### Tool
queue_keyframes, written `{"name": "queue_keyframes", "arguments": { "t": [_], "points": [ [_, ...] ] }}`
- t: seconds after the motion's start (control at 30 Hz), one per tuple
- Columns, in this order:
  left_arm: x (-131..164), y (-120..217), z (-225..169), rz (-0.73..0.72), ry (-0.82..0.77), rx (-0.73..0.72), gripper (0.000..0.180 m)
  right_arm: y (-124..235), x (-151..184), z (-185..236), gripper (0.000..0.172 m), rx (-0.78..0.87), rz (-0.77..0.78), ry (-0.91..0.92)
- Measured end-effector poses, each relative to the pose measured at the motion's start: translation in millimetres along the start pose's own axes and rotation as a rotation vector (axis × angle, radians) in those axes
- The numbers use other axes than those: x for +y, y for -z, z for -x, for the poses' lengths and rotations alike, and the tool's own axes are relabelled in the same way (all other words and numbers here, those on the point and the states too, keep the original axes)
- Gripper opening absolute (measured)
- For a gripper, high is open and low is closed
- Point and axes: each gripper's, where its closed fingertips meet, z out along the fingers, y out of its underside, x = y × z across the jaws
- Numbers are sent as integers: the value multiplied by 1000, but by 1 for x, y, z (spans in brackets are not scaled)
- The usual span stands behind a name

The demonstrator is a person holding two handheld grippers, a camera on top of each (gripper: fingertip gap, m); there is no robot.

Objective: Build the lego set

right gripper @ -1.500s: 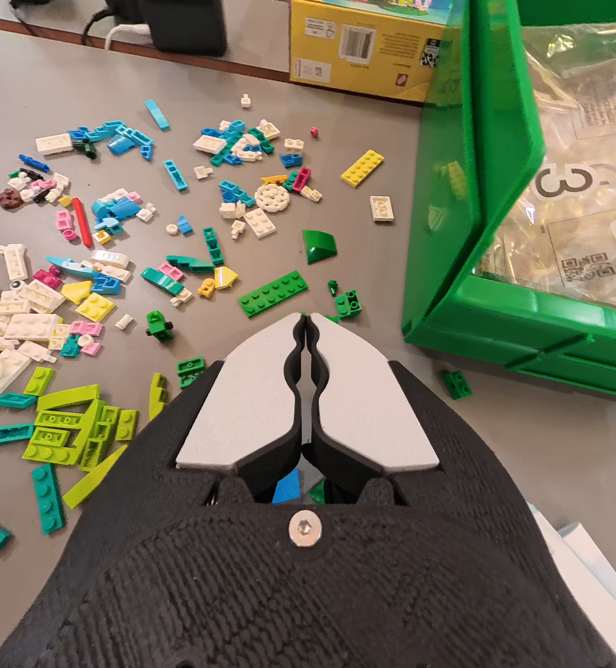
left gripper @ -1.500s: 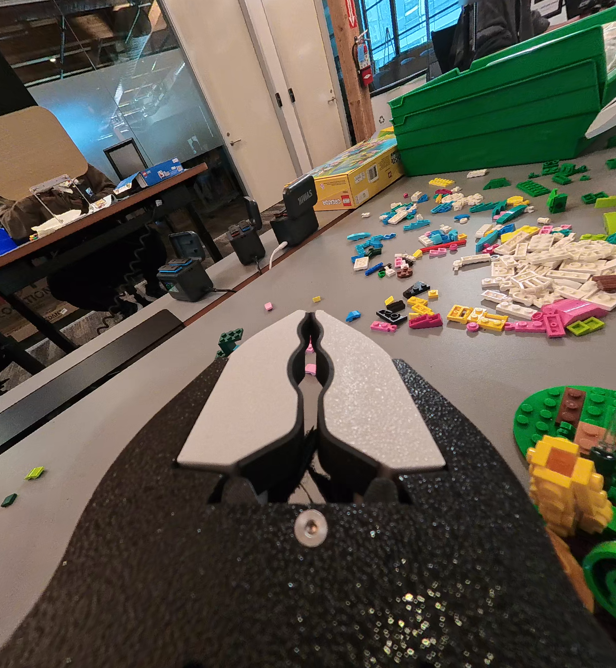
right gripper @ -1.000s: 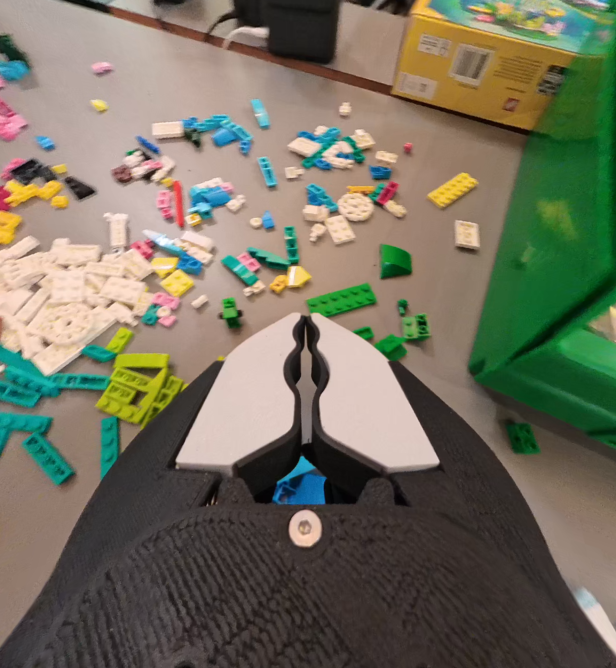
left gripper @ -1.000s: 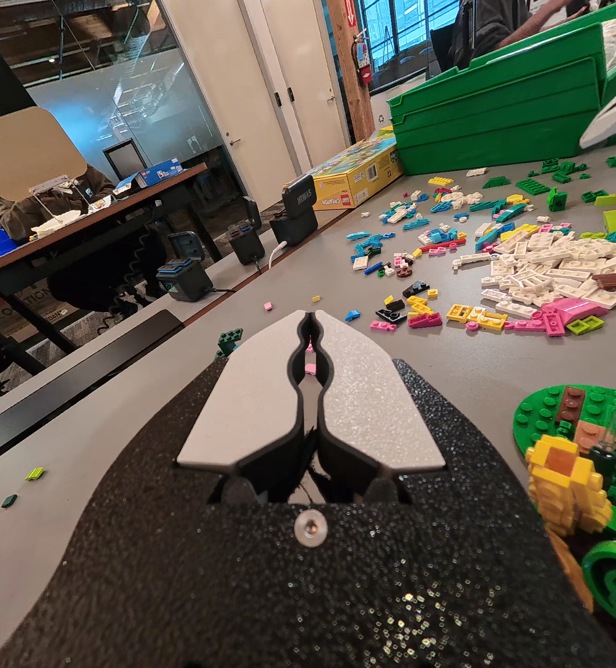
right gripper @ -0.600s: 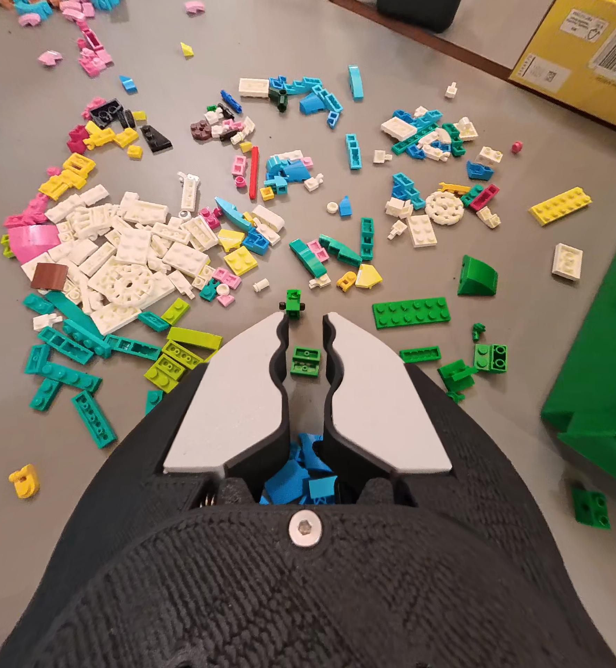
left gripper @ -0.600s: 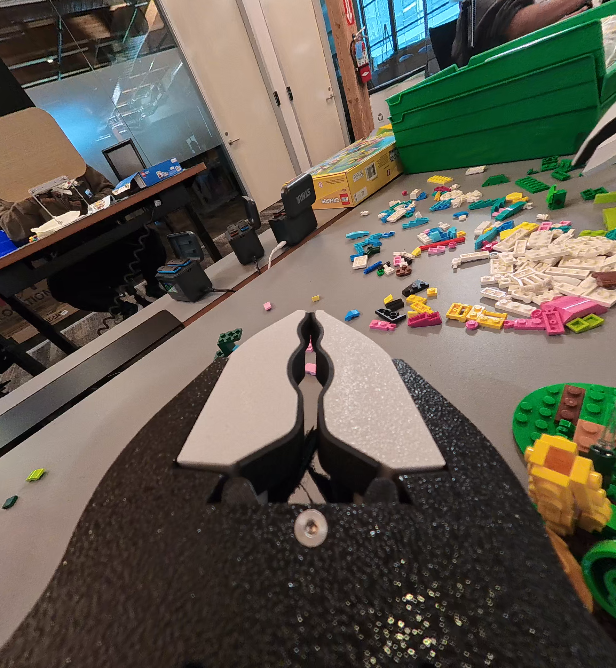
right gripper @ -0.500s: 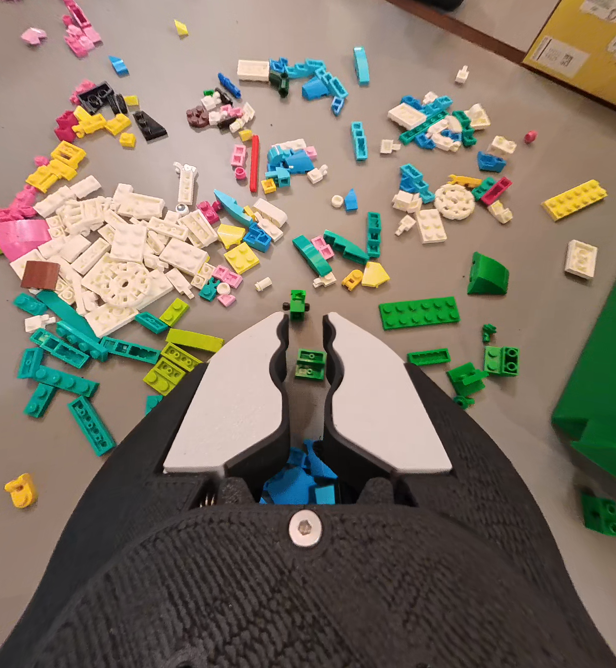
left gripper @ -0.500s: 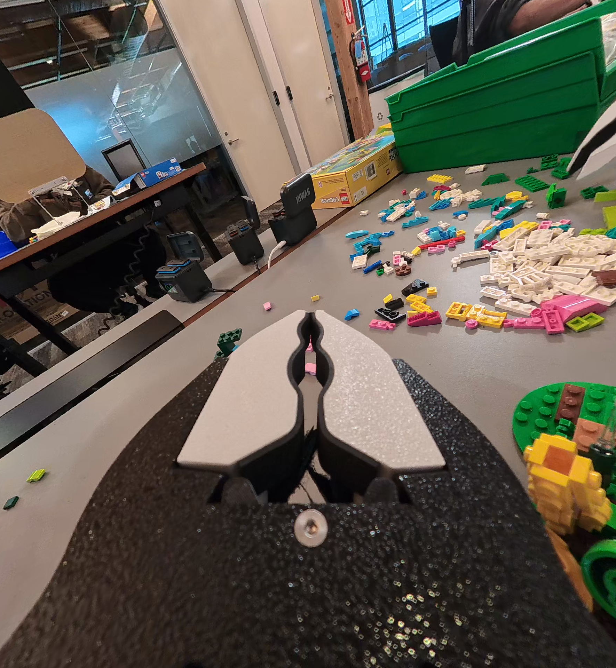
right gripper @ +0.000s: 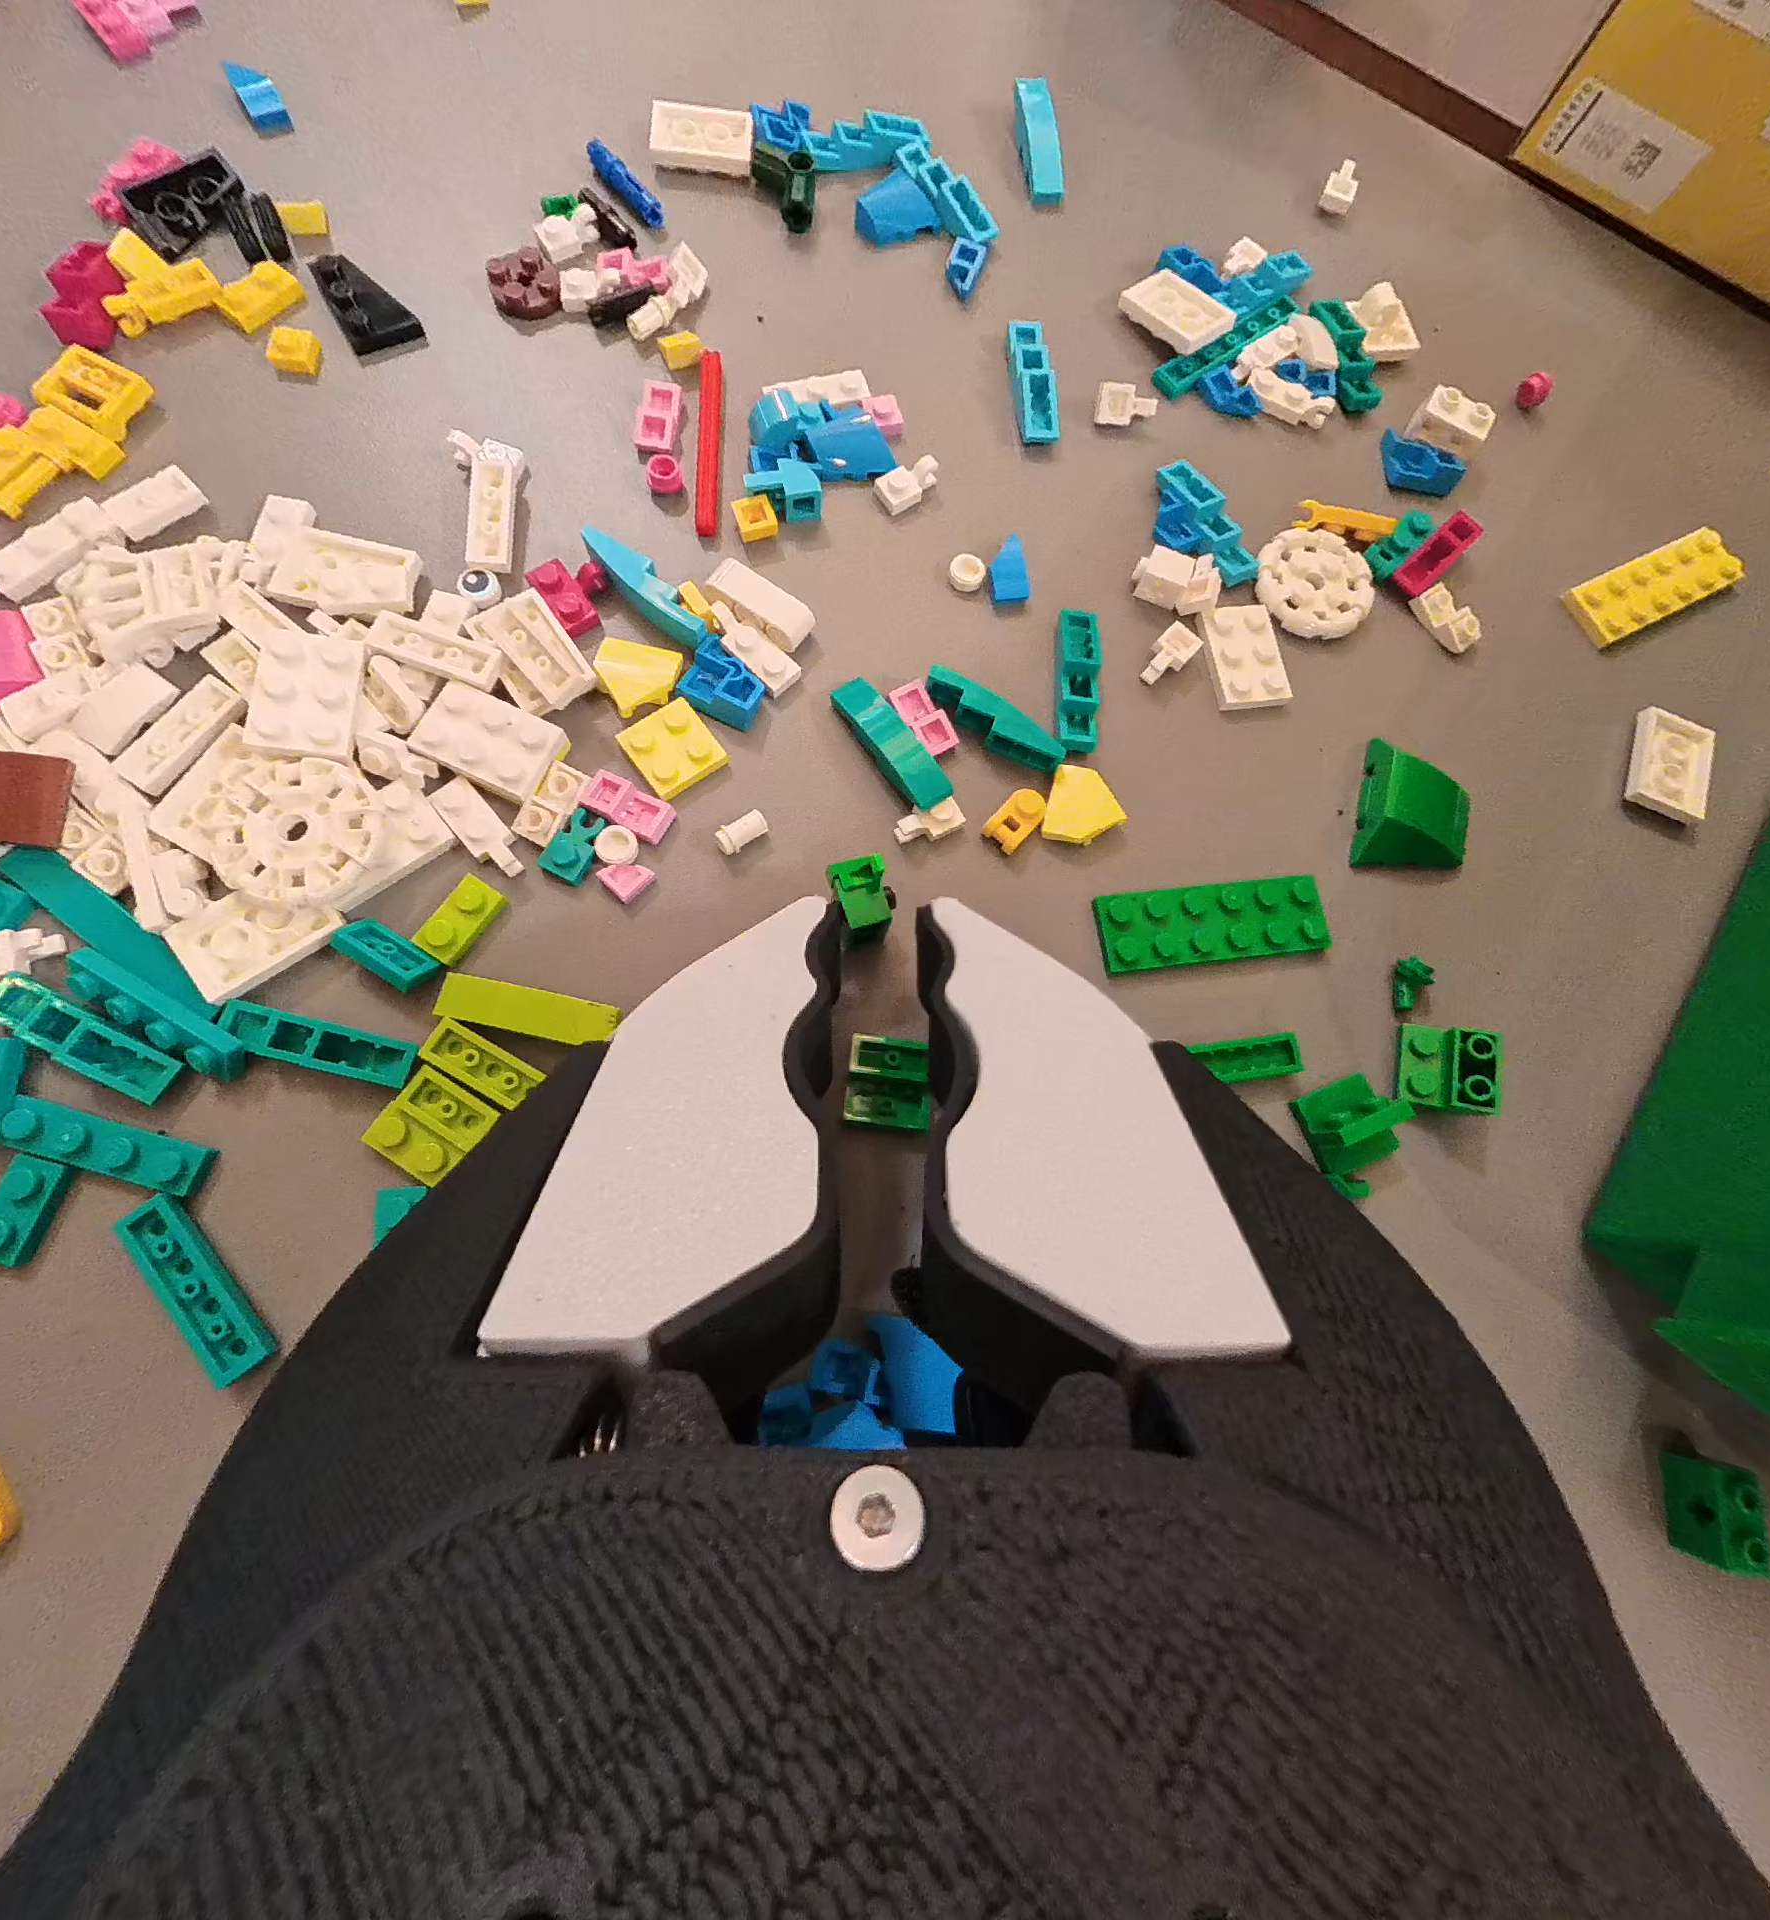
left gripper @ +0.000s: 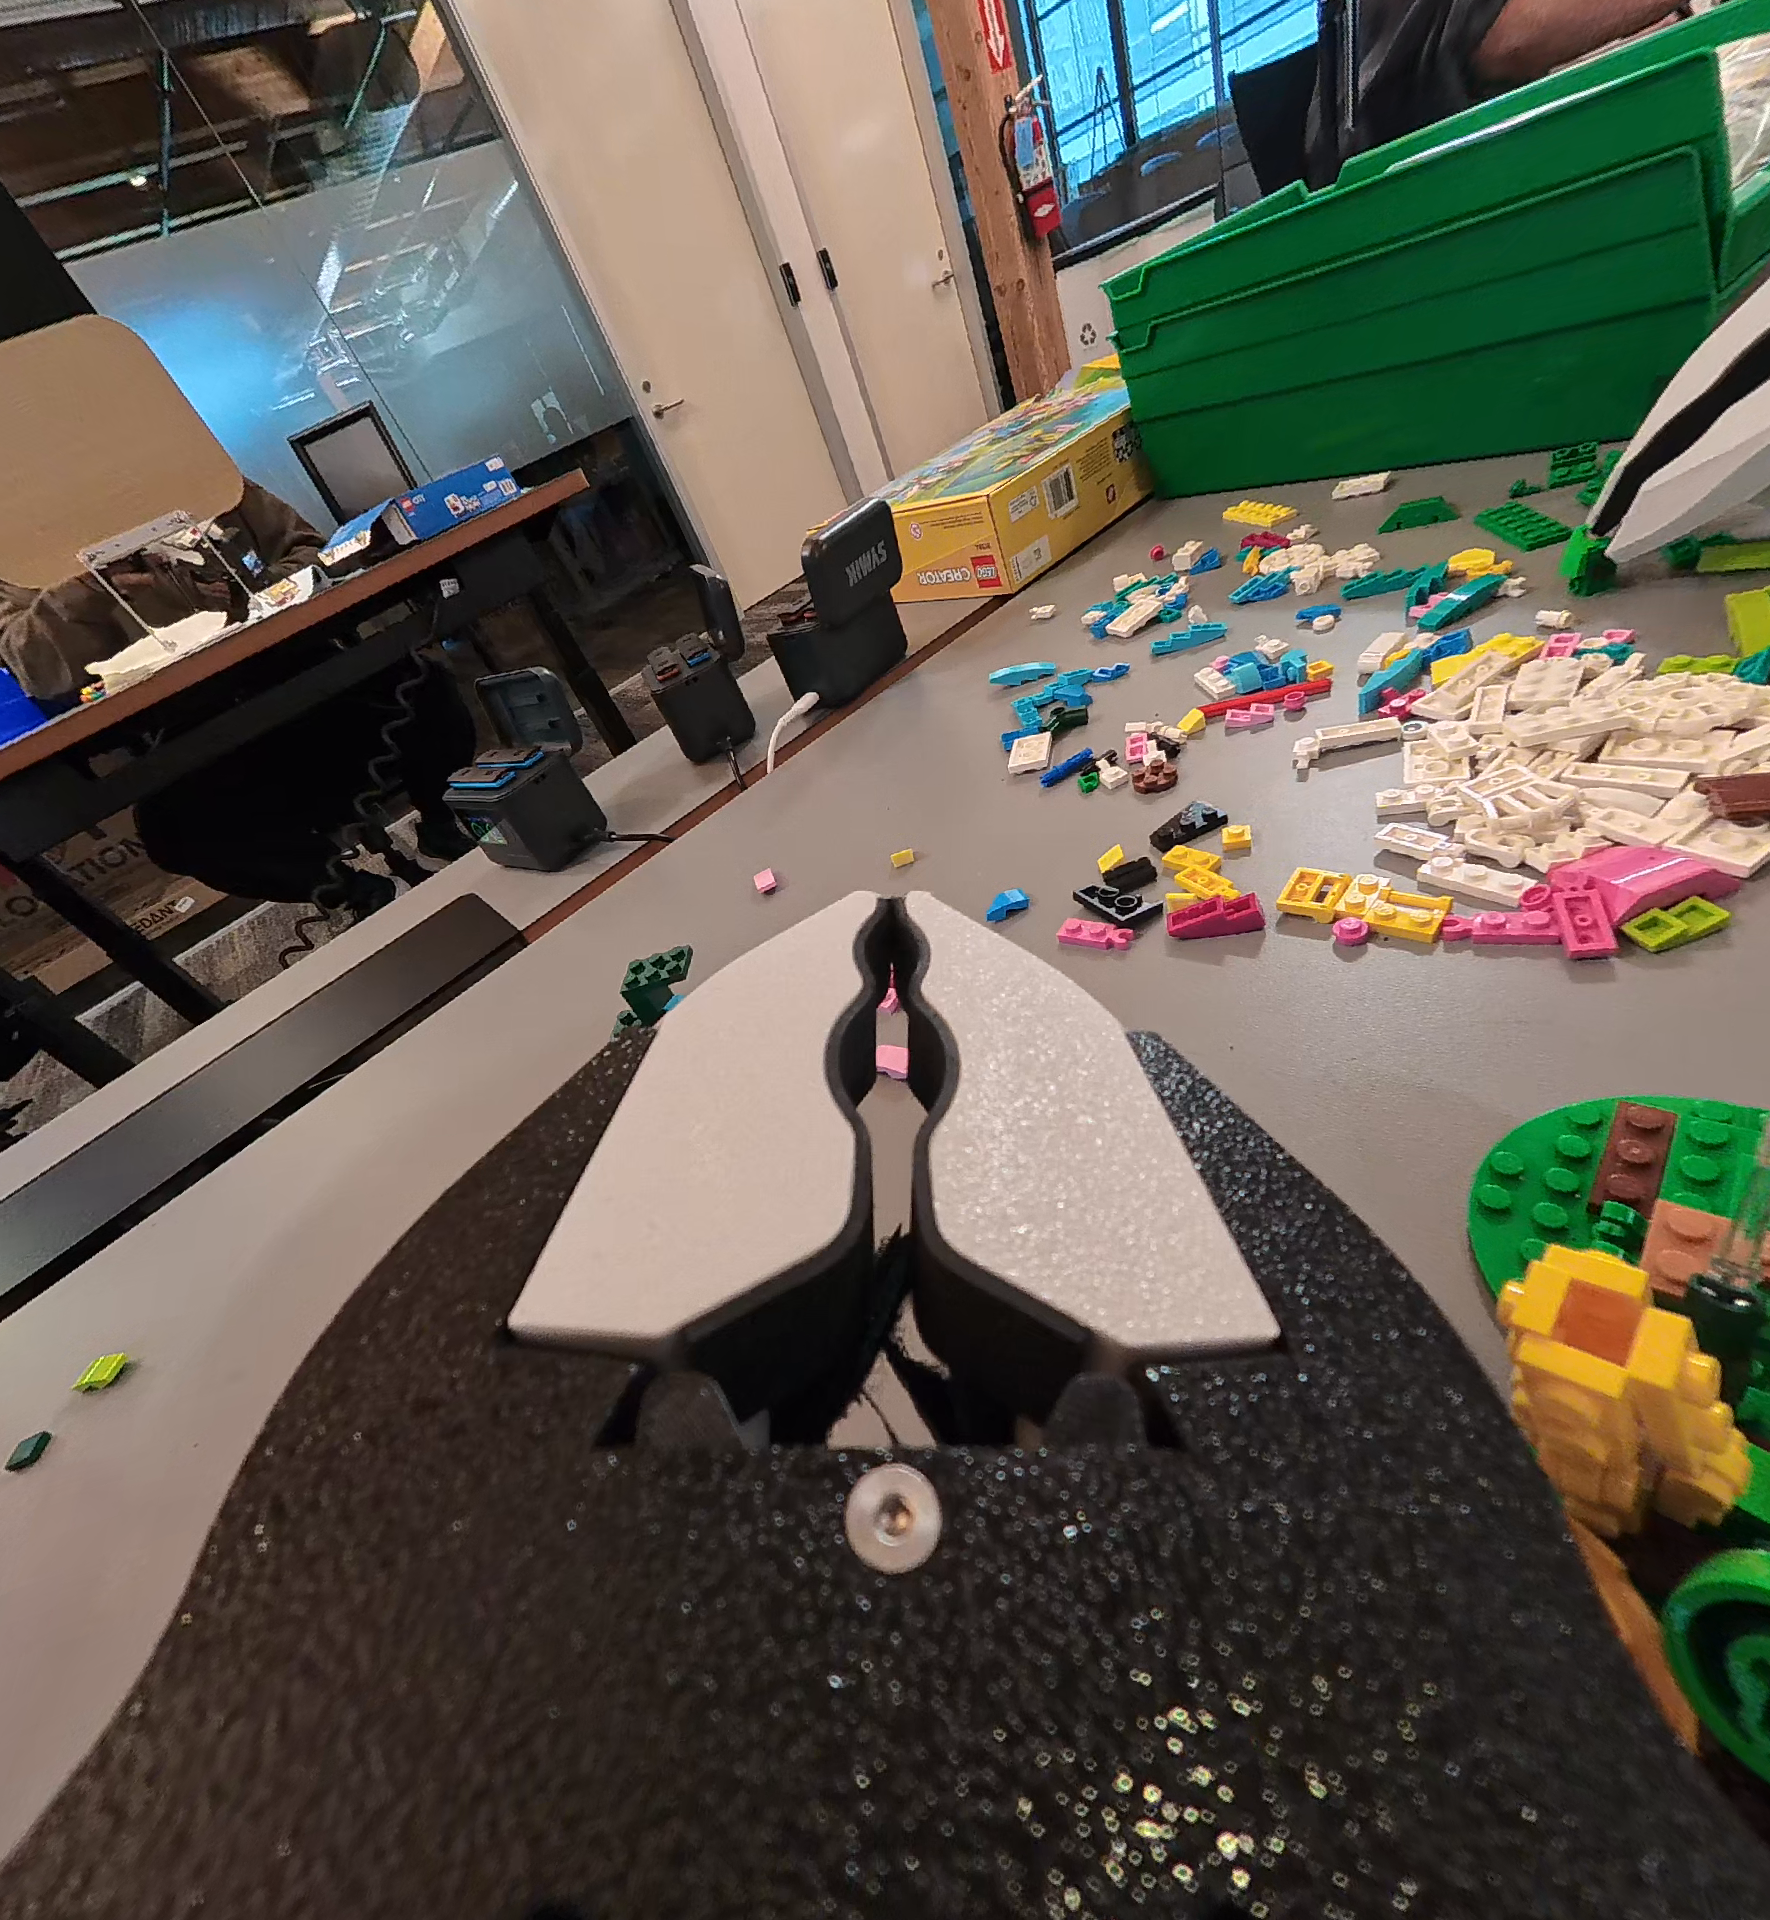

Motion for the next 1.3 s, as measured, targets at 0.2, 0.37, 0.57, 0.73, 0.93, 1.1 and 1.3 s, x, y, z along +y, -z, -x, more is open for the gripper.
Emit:
{"name": "queue_keyframes", "arguments": {
  "t": [0.2, 0.37, 0.57, 0.73, 0.93, 1.1, 1.3],
  "points": [
    [0, 0, 0, -1, -1, 1, 0, 2, -2, 0, 6, 12, -5, 20],
    [0, 0, 0, -1, -2, 2, 0, 14, -8, -14, 6, 73, -63, -12],
    [0, 0, 0, 0, -2, 2, 0, 15, 1, -22, 6, 86, -38, -37],
    [0, 0, 0, 0, -3, 2, 0, 13, 2, -21, 6, 88, -26, -27],
    [0, 0, 0, -1, -2, 2, 0, 20, -12, -23, 6, 124, -106, 33],
    [0, 0, 0, 0, -4, 2, 0, 57, -64, -22, 6, 467, -374, 505],
    [0, 0, 0, 0, -3, 2, 0, 77, -88, -11, 6, 678, -460, 757]
  ]
}}
